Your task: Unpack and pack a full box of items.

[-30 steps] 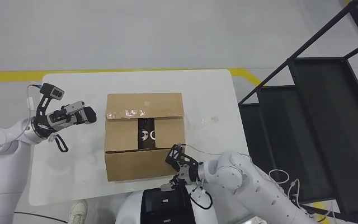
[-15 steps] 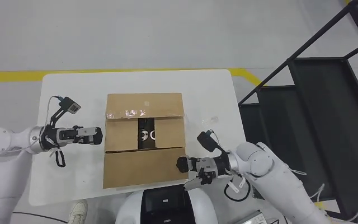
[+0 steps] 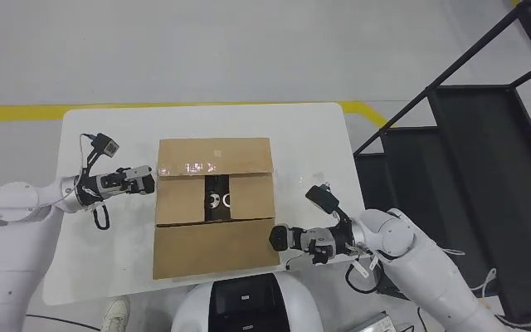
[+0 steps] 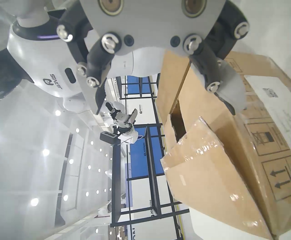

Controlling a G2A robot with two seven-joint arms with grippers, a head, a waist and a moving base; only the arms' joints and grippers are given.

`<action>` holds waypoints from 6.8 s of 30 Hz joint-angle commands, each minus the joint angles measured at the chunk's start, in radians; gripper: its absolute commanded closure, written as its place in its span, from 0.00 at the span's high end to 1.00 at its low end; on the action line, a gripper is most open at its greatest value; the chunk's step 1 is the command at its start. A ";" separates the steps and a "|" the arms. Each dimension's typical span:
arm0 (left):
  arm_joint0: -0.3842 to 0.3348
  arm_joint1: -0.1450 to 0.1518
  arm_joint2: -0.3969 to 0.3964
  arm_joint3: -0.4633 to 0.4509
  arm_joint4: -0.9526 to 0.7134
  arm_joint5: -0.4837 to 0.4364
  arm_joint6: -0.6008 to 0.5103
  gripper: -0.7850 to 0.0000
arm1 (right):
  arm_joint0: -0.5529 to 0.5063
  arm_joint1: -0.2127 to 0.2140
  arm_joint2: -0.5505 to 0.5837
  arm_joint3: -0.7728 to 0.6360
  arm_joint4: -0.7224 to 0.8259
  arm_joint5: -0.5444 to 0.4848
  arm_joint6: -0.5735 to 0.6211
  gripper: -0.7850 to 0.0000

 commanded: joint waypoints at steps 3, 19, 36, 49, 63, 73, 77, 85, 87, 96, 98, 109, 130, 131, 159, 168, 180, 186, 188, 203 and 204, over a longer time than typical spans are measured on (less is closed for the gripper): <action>-0.029 -0.009 0.024 0.024 -0.040 -0.013 -0.017 1.00 | 0.016 0.018 -0.029 0.004 0.026 -0.009 -0.009 1.00; -0.119 -0.047 0.084 0.053 -0.227 -0.033 -0.060 1.00 | 0.058 0.098 -0.107 0.015 0.050 -0.076 -0.076 1.00; -0.385 -0.117 0.225 0.195 -0.092 0.011 0.196 1.00 | 0.096 0.164 -0.174 0.060 0.080 -0.169 -0.169 1.00; -0.624 -0.194 0.405 0.499 0.171 0.064 0.297 1.00 | 0.096 0.167 -0.175 0.061 0.084 -0.174 -0.174 1.00; -0.679 -0.241 0.451 0.637 0.230 -0.039 0.346 1.00 | 0.096 0.167 -0.175 0.061 0.084 -0.174 -0.174 1.00; -0.660 -0.231 0.423 0.637 0.192 -0.075 0.318 1.00 | 0.096 0.167 -0.175 0.061 0.084 -0.174 -0.174 1.00; -0.660 -0.231 0.423 0.637 0.192 -0.075 0.318 1.00 | 0.096 0.167 -0.175 0.061 0.084 -0.174 -0.174 1.00; -0.660 -0.231 0.423 0.637 0.192 -0.075 0.318 1.00 | 0.096 0.167 -0.175 0.061 0.084 -0.174 -0.174 1.00; -0.660 -0.231 0.423 0.637 0.192 -0.075 0.318 1.00 | 0.096 0.167 -0.175 0.061 0.084 -0.174 -0.174 1.00; -0.546 -0.181 0.335 0.483 0.075 -0.135 0.041 1.00 | 0.096 0.167 -0.175 0.061 0.084 -0.174 -0.174 1.00; -0.500 -0.160 0.309 0.407 0.066 -0.111 0.017 1.00 | 0.096 0.167 -0.175 0.061 0.084 -0.174 -0.174 1.00; -0.208 -0.041 0.129 -0.055 -0.088 0.060 -0.154 1.00 | 0.096 0.167 -0.175 0.061 0.084 -0.174 -0.174 1.00; -0.359 -0.018 0.477 0.136 -0.082 0.066 -0.160 1.00 | 0.096 0.167 -0.175 0.061 0.084 -0.174 -0.174 1.00; -0.370 -0.020 0.482 0.152 -0.082 0.066 -0.160 1.00 | 0.096 0.167 -0.175 0.061 0.084 -0.174 -0.174 1.00; -0.622 -0.213 0.607 0.471 -0.220 -0.118 0.025 1.00 | 0.096 0.167 -0.175 0.061 0.084 -0.174 -0.174 1.00; -0.697 -0.273 0.640 0.593 -0.150 -0.187 0.127 1.00 | 0.096 0.167 -0.175 0.061 0.084 -0.174 -0.174 1.00; -0.773 -0.381 0.698 0.815 -0.080 -0.170 0.252 1.00 | 0.096 0.167 -0.175 0.061 0.084 -0.174 -0.174 1.00; -0.784 -0.418 0.718 0.894 -0.009 -0.176 0.345 1.00 | 0.096 0.167 -0.175 0.061 0.084 -0.174 -0.174 1.00; -0.787 -0.425 0.722 0.914 0.012 -0.180 0.372 1.00 | 0.096 0.167 -0.175 0.061 0.084 -0.174 -0.174 1.00; -0.798 -0.442 0.695 0.999 0.058 -0.147 0.407 1.00 | 0.096 0.167 -0.175 0.061 0.084 -0.174 -0.174 1.00; -0.800 -0.442 0.696 1.002 0.070 -0.145 0.411 1.00 | 0.096 0.167 -0.175 0.061 0.084 -0.174 -0.174 1.00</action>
